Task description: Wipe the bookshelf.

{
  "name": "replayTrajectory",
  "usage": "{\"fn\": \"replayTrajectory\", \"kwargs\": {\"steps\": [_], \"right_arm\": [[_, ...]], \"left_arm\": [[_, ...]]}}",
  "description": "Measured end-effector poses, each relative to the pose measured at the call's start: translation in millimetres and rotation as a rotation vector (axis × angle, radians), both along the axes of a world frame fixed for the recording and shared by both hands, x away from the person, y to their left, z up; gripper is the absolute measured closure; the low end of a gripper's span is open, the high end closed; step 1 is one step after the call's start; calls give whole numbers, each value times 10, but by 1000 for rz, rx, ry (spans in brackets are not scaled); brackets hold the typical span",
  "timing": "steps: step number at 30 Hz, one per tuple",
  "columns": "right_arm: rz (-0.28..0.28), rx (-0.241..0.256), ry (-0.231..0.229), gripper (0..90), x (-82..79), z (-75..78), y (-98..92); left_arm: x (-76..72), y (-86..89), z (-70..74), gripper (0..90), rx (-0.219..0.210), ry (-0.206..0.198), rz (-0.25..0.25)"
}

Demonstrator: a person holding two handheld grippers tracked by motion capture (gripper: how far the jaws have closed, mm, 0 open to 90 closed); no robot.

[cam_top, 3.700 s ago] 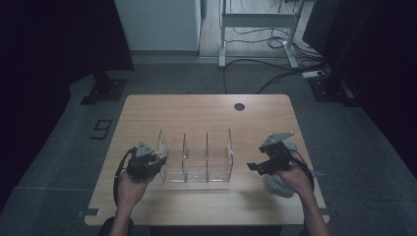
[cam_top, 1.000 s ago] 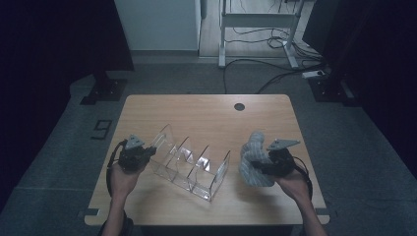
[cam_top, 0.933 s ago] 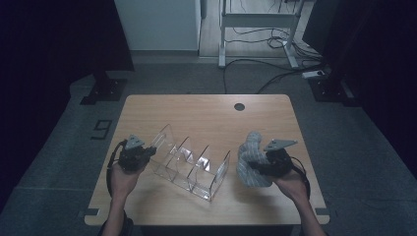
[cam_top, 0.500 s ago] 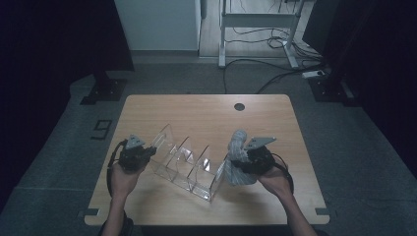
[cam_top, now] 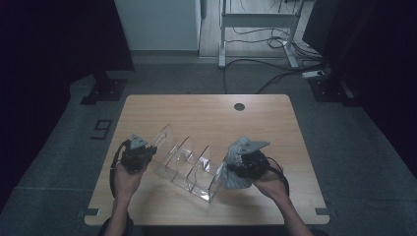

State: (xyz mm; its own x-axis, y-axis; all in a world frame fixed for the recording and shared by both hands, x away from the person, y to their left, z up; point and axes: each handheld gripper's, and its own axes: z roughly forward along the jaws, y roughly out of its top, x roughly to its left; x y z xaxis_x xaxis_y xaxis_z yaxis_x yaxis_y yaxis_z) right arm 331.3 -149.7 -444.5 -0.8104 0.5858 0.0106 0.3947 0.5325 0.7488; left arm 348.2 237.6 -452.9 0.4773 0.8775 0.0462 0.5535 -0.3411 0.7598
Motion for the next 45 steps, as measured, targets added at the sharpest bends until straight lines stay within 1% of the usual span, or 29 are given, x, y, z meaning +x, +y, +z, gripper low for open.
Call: {"fn": "replayTrajectory", "kwargs": {"steps": [12, 16, 17, 18, 19, 20, 23, 30, 33, 36, 37, 40, 45], "right_arm": [[52, -2, -5, 610, -182, 24, 91], [71, 5, 3, 610, -243, 25, 123], [83, -1, 0, 610, -278, 31, 144], [83, -1, 0, 610, -278, 31, 144], [96, 1, 1, 610, -322, 35, 169], [96, 1, 1, 610, -322, 35, 169], [117, -5, 2, 609, -402, 39, 216], [148, -3, 9, 608, -512, 43, 271], [165, -15, 10, 607, -591, 57, 318], [173, -22, 11, 607, -629, 64, 339], [188, -31, 9, 606, -662, 71, 355], [196, -31, 11, 605, -680, 73, 363], [191, -30, 16, 607, -691, 38, 372]], "left_arm": [[-5, -7, -6, 848, 2, -5, 6], [-8, -17, -6, 847, 8, -7, 10], [-7, -19, -5, 846, 9, -6, 12], [-7, -19, -5, 845, 9, -6, 12], [-8, -20, -5, 845, 10, -6, 12], [-8, -20, -5, 845, 10, -6, 13], [-9, -21, -6, 845, 10, -6, 14], [-8, -21, -6, 845, 7, -4, 15], [-9, -26, -5, 844, 8, -3, 18], [-10, -31, -5, 840, 13, -3, 19], [-10, -35, -4, 838, 15, -2, 20], [-10, -34, -5, 838, 13, -1, 20], [-11, -37, -4, 837, 13, 1, 24]]}}
